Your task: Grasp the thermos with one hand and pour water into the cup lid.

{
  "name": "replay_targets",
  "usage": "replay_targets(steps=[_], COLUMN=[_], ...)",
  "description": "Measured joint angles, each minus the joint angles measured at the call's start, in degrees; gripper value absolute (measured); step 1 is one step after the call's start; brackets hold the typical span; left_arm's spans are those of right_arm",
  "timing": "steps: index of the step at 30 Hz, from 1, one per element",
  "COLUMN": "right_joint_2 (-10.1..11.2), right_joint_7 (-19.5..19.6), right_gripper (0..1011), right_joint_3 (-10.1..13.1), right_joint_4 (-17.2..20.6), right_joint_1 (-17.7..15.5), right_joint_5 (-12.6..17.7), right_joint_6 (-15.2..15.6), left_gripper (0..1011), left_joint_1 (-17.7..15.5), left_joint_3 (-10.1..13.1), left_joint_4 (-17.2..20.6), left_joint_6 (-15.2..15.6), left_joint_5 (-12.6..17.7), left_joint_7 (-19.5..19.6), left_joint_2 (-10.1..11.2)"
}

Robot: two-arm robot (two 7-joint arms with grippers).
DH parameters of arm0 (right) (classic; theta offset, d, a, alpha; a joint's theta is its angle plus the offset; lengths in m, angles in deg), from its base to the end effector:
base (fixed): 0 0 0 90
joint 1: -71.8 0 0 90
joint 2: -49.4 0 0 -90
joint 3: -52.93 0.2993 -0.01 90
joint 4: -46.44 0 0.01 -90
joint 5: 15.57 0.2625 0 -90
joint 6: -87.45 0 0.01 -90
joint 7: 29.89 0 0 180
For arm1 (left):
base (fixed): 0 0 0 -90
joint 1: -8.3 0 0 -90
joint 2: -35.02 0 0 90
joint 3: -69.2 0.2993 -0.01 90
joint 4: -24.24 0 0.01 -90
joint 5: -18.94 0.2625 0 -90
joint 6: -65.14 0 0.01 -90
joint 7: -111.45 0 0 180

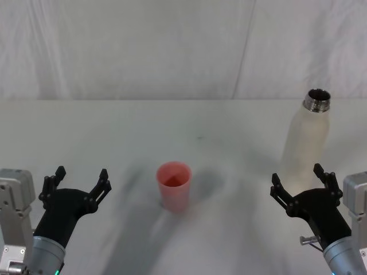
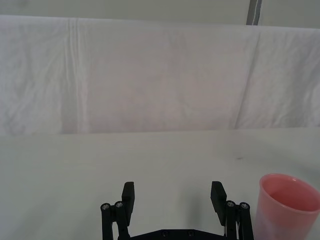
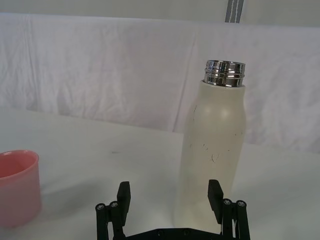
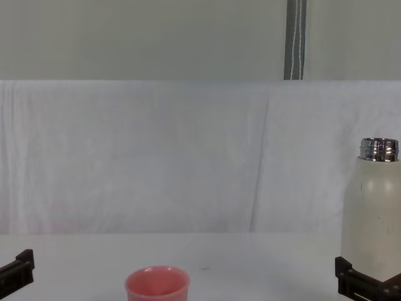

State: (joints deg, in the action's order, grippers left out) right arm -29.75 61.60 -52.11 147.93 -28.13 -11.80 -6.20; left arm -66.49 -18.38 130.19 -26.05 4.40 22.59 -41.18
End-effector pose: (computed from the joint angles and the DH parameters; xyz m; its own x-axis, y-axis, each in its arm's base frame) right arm 0.2199 0.0232 -0.3058 0.2628 -0.9625 0.0677 0.9627 0.2662 0.0477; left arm 0.2045 0.0446 -0.2938 0.1246 0.9917 -0.0327 -0.9921 0.1240 -0.0176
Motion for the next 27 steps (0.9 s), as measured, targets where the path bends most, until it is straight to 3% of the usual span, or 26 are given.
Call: replay_targets(steps=[27], right_joint_2=[0.0], right_joint_7=[0.0], right_gripper=[1001], right_joint_3=[0.0], right_joint_4=[0.0], right_joint_1=[0.0], right_joint_5=[0.0], right_joint_6=[0.0], left_gripper=[1001], left_joint_1=[0.0], left_joint_3=[0.0], left_joint_4=[0.0], left_joint_6=[0.0], left_joint_5=[0.0], left_joint_7=[0.0], left_joint_2=[0.0])
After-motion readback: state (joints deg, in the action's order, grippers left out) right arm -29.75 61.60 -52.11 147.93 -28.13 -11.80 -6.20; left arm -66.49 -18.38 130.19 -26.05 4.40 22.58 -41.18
